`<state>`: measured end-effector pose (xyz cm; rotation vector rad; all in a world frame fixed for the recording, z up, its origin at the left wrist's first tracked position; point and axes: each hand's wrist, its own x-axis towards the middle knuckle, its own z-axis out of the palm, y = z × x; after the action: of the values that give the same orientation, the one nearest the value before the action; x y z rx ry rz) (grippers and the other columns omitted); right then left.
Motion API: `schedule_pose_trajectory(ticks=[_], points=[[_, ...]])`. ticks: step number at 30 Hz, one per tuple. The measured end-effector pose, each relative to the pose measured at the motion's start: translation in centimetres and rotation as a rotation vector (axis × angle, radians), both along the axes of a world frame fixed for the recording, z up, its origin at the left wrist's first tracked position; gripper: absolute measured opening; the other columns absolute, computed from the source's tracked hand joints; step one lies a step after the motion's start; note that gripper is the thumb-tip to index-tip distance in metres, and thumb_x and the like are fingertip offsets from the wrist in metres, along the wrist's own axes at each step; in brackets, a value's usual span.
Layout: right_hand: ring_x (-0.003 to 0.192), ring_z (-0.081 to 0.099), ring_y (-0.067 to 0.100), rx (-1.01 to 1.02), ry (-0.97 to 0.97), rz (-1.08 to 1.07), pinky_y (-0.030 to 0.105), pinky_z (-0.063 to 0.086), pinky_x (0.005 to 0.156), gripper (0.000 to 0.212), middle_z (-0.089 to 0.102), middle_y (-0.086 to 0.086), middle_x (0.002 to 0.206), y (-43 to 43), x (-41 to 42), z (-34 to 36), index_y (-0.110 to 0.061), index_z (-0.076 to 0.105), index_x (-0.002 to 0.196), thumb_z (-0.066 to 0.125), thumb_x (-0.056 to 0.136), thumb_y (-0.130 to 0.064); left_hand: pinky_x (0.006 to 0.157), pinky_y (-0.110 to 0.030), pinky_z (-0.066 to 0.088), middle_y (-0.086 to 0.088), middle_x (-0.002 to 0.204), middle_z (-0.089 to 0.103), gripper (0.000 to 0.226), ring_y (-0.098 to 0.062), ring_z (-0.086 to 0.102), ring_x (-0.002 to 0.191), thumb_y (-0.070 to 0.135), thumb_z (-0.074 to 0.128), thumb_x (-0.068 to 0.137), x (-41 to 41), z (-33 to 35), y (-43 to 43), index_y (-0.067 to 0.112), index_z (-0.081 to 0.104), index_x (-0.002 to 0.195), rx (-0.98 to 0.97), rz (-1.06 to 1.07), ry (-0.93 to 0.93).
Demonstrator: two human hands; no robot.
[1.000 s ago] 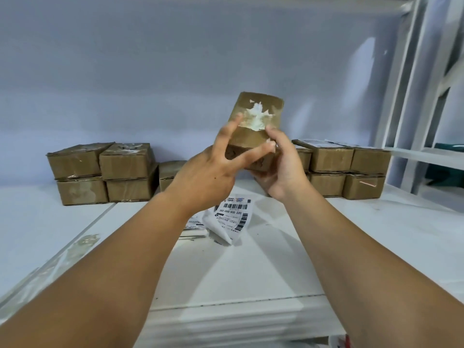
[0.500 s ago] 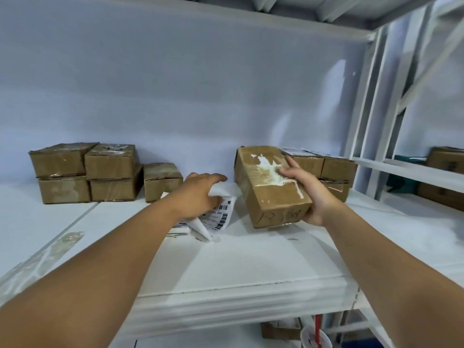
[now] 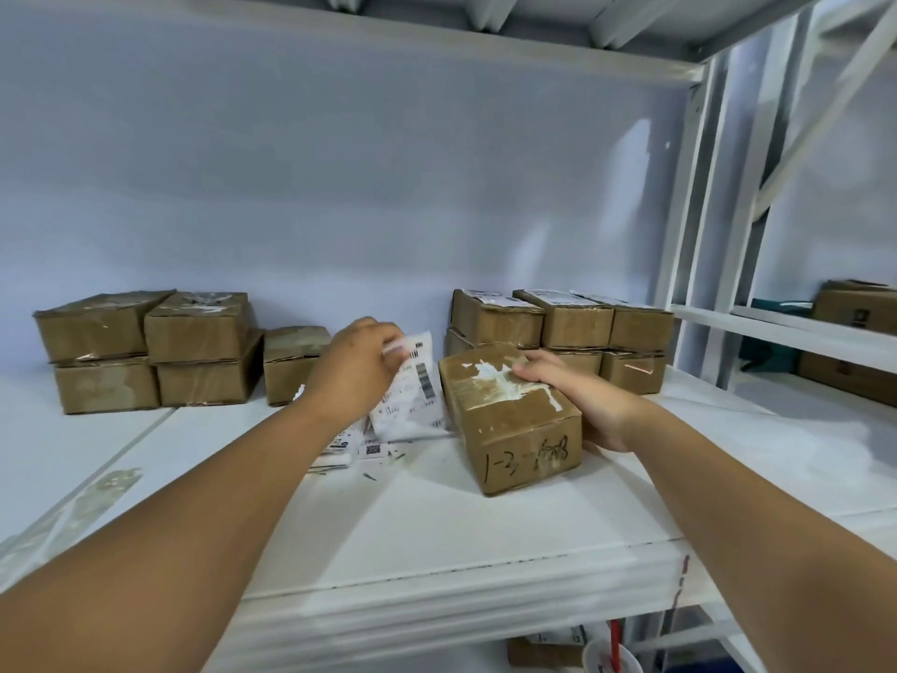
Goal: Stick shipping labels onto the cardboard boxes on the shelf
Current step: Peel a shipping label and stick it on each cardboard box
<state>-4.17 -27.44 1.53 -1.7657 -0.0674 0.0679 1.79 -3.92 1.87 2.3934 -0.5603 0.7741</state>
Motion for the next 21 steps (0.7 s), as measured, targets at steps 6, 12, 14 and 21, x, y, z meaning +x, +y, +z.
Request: schedule_pose_trajectory(ticks=[6, 12, 14, 21], points=[[0.117, 0.059, 0.028, -0.215, 0.018, 0.014, 0.043, 0.043, 0.102, 0.034, 0.063, 0.002, 0.122, 0.7, 0.9, -0.1, -0.046, 0.044, 0.121, 0.056, 0.089, -0.048, 0.07, -0.03, 0.034, -0.008, 0.099, 0.057, 0.018, -0.029, 0.05, 0.095, 0.022, 0.053, 0.095, -0.9, 1.2, 1.0, 0.012, 0.067, 0.099, -0.254, 0.221, -0.42], [0.11, 0.058, 0.023, -0.429, 0.032, 0.155, 0.045, 0.046, 0.1, 0.059, 0.057, -0.001, 0.125, 1.3, 1.1, 0.7, -0.043, 0.035, 0.138, 0.063, 0.085, -0.047, 0.065, -0.032, 0.041, -0.001, 0.086, 0.066, 0.017, -0.023, 0.06, 0.08, 0.026, 0.059, 0.091, -1.4, 2.5, 0.8, 0.022, 0.058, 0.074, -0.691, 0.025, -0.252], [0.105, 0.056, 0.012, -0.425, -0.089, 0.147, 0.033, 0.046, 0.088, 0.057, 0.057, -0.01, 0.121, 1.7, 1.2, 1.1, -0.041, 0.038, 0.137, 0.064, 0.086, -0.042, 0.067, -0.04, 0.05, 0.001, 0.075, 0.068, 0.02, -0.022, 0.063, 0.073, 0.025, 0.063, 0.088, -1.6, 2.5, 0.6, 0.021, 0.06, 0.069, -0.844, -0.106, -0.065], [0.067, 0.057, 0.012, 0.406, -0.309, -0.11, 0.027, 0.042, 0.067, 0.047, 0.064, 0.0, 0.083, 3.4, 3.1, 2.8, -0.018, 0.067, 0.098, 0.038, 0.095, -0.055, 0.062, -0.028, 0.047, -0.005, 0.079, 0.067, 0.01, -0.015, 0.06, 0.064, 0.01, 0.07, 0.081, -2.4, 2.9, -0.3, 0.015, 0.062, 0.078, -0.996, -0.367, 0.219]])
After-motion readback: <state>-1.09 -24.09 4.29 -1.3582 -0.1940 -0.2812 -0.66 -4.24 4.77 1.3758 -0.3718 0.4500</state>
